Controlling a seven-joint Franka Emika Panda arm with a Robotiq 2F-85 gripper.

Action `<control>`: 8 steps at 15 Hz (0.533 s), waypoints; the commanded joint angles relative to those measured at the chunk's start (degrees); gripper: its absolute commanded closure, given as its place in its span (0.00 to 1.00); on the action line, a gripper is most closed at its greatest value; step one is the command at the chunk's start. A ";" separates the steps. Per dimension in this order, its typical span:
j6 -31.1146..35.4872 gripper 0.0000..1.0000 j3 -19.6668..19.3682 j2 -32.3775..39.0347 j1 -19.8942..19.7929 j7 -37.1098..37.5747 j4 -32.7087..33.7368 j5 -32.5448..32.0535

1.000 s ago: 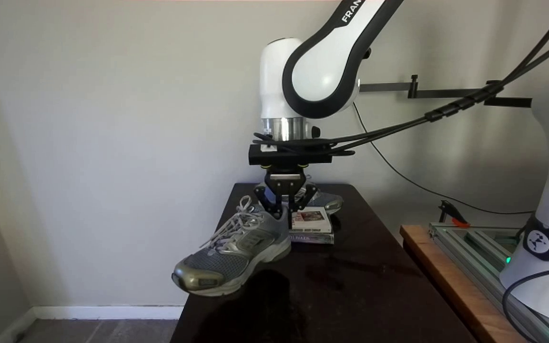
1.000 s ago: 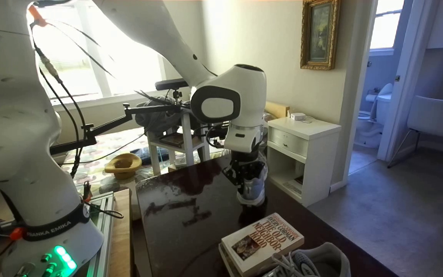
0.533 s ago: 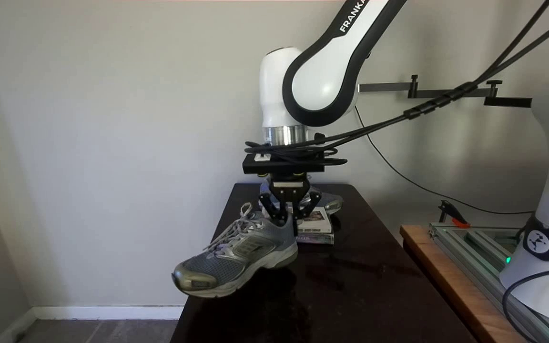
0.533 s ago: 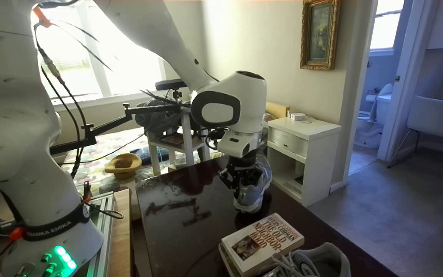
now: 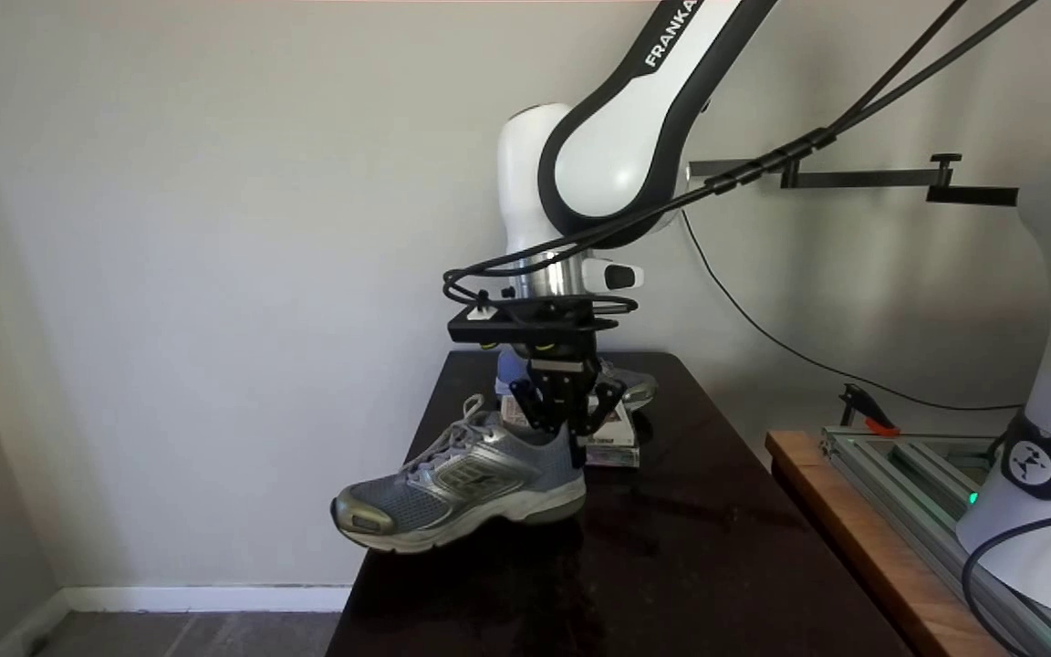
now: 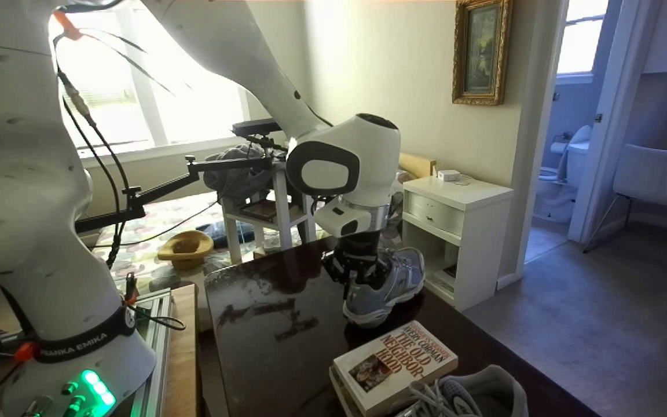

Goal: Turn the blue shoe in the opposite direction

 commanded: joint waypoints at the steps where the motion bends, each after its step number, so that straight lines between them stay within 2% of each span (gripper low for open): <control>1: 0.00 0.97 0.97 -2.52 -0.11 5.32 -2.25 3.33; 4: 1.24 0.97 1.28 -3.10 -0.56 7.56 -3.44 6.20; 8: 6.02 0.97 1.36 -4.22 -0.59 11.15 -5.99 9.66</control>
